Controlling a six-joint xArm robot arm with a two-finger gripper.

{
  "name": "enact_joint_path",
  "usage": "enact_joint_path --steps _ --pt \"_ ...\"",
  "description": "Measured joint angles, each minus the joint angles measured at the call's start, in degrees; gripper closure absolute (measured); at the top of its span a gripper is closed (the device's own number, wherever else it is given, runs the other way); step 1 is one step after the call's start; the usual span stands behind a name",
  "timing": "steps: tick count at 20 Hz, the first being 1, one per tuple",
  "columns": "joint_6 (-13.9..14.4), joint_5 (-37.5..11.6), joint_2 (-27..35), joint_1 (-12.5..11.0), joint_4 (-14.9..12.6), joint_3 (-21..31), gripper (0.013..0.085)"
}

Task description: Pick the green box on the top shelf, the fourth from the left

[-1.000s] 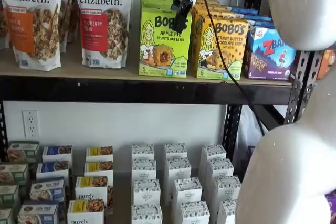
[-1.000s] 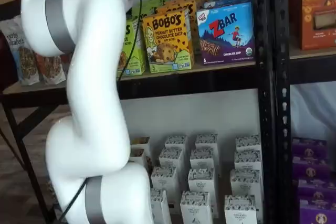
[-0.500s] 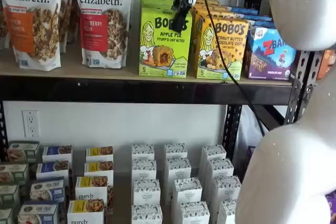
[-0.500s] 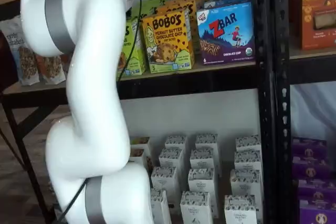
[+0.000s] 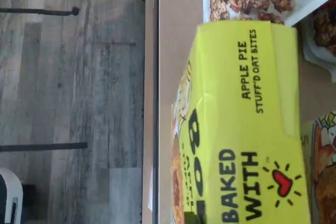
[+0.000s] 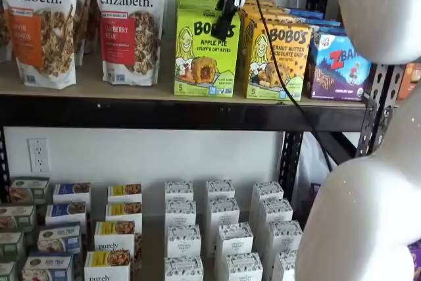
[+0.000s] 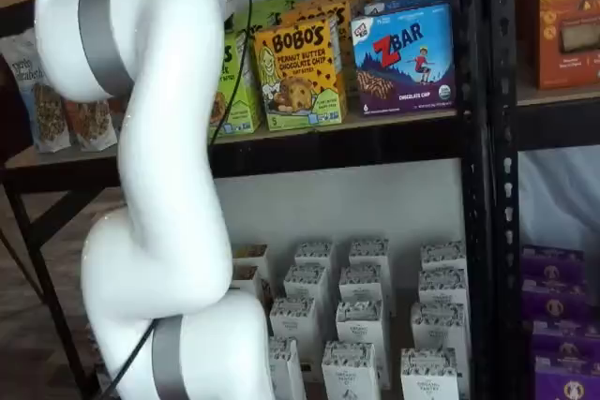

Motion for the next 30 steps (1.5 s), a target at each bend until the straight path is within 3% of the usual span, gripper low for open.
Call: enact_joint_path --steps 10,19,30 --pt "0.1 -0.7 -0.3 0.1 0.0 0.5 0.061" --pt "0.0 -1.0 -0.7 0.0 0.7 0.9 0.081" --pt "0.6 0.3 -0.8 0.4 0.4 0.0 0.081"
